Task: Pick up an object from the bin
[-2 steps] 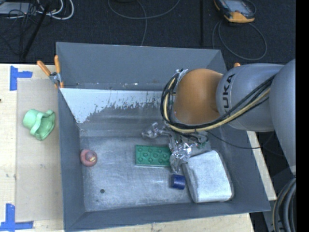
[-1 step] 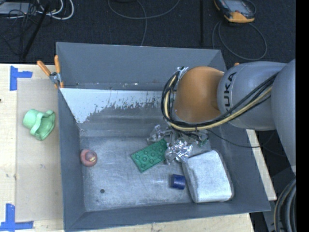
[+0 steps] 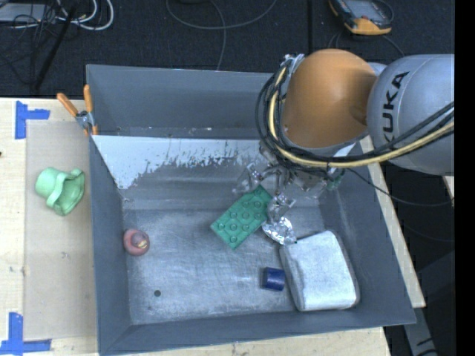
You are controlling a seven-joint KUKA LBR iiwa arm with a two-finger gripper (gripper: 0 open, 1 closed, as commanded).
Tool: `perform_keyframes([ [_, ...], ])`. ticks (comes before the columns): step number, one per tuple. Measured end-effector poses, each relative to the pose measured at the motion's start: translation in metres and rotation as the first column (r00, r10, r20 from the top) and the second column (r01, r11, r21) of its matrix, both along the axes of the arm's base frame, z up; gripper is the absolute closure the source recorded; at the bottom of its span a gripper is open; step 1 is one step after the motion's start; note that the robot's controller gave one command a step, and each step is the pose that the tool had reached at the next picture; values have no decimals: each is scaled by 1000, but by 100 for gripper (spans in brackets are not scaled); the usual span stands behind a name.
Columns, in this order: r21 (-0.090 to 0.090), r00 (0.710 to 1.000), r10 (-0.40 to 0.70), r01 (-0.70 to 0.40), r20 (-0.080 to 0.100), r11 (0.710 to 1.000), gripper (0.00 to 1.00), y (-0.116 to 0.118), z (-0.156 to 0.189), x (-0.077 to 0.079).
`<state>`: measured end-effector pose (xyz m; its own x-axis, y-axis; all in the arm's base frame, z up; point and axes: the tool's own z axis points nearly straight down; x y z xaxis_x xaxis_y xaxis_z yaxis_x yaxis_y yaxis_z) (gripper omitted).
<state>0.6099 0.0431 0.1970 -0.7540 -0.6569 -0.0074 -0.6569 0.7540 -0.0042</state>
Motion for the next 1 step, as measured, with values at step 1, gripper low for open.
perform_keyframes([
  [1, -2, 959, 285, -285, -3, 959, 100, -18, 66, -16],
])
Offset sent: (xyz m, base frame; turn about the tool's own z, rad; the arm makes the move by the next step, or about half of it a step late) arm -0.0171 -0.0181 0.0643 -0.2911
